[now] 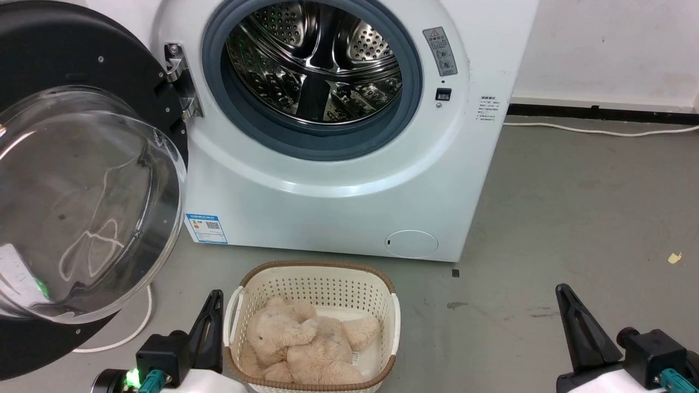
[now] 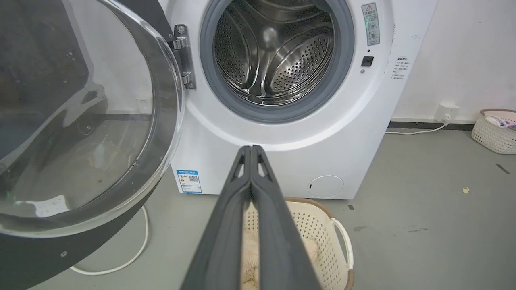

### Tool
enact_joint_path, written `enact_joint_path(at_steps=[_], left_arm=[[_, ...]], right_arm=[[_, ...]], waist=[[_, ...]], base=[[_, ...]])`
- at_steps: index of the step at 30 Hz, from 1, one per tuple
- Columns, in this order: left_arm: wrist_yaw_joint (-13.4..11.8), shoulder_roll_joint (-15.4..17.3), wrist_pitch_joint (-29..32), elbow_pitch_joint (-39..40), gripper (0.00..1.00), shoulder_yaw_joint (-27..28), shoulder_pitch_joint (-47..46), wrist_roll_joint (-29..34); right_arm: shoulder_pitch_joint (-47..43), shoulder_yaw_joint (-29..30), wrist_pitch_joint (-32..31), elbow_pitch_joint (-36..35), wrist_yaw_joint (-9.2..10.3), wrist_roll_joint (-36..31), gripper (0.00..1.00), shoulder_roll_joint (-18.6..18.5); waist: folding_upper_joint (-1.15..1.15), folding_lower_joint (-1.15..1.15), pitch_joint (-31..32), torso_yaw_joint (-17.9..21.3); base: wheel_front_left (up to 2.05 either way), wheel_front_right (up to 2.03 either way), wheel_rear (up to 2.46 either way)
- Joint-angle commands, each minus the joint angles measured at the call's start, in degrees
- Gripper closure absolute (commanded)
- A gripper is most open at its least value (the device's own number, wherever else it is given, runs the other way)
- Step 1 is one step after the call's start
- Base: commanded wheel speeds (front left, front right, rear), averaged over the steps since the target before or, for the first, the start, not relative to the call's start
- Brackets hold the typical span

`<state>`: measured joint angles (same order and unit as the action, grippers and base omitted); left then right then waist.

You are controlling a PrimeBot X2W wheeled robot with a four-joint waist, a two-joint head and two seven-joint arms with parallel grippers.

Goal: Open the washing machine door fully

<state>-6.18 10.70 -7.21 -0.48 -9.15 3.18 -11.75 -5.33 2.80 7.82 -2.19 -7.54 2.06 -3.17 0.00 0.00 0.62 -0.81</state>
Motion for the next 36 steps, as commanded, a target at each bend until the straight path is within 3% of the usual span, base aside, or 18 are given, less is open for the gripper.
enact_joint_path(at_steps=[1, 36], left_arm=[[0.4, -0.5, 0.3, 0.2, 1.00, 0.5, -1.0, 0.8], [3.5, -4.4, 4.0, 0.3, 1.00, 5.1, -2.2, 6.6]], right_arm=[[0.9, -0.2, -0.3, 0.3, 0.03, -0.2, 1.00, 0.1], [3.3, -1.6, -4.3, 1.3, 0.04, -1.2, 1.00, 0.2]], waist=[[0.00, 0.00, 0.0, 0.0], [0.00, 0.00, -0.3, 0.4]], base=[[0.00, 0.00, 0.00], [0.00, 0.00, 0.00]])
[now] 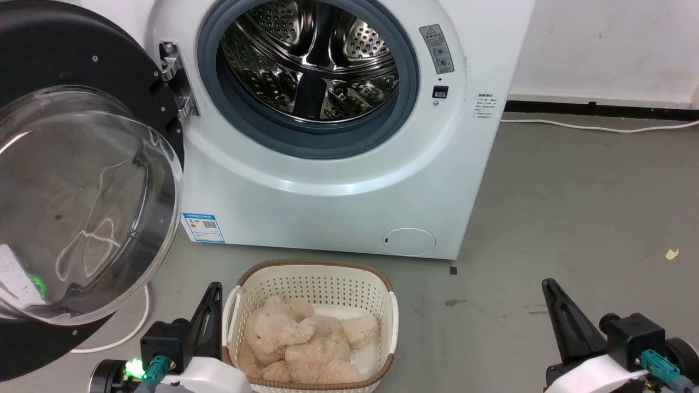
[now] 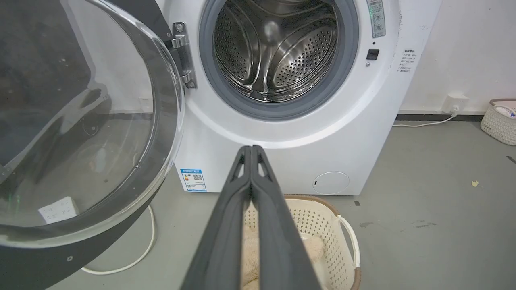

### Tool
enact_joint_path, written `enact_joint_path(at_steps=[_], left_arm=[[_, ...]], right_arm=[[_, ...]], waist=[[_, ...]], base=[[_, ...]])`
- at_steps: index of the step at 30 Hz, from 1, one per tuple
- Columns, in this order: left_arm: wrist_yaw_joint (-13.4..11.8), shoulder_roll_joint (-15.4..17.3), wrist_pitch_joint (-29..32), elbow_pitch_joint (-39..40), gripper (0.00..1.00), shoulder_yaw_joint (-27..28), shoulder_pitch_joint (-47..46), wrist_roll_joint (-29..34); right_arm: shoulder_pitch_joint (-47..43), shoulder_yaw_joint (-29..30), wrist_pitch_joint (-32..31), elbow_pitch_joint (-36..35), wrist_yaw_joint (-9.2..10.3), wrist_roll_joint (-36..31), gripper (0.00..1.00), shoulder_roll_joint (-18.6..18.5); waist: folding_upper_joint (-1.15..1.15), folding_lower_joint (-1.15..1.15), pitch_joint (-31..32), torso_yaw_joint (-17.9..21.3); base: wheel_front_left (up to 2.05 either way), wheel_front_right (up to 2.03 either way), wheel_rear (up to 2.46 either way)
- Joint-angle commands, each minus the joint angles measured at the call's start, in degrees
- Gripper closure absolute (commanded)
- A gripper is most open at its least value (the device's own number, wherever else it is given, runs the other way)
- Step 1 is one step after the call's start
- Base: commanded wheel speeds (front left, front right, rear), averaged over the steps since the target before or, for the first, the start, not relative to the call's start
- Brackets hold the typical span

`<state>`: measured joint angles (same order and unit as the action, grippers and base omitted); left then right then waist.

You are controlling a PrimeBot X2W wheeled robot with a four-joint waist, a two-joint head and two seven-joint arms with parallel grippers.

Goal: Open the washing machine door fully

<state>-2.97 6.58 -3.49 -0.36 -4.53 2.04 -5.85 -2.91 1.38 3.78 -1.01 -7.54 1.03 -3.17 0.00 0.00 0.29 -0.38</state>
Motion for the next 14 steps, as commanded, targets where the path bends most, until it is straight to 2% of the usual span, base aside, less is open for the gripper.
enact_joint_path(at_steps=[1, 14], left_arm=[[0.4, -0.4, 0.3, 0.2, 1.00, 0.6, -1.1, 0.9], [1.4, -1.7, 1.6, 0.3, 1.00, 2.2, -1.5, 2.9]], right_arm=[[0.9, -0.2, -0.4, 0.2, 0.04, -0.2, 1.00, 0.2], [1.7, -0.7, -1.8, 0.5, 0.05, -0.5, 1.00, 0.3]], waist=[[0.00, 0.00, 0.0, 0.0], [0.00, 0.00, -0.1, 0.2]], base=[[0.00, 0.00, 0.00], [0.00, 0.00, 0.00]])
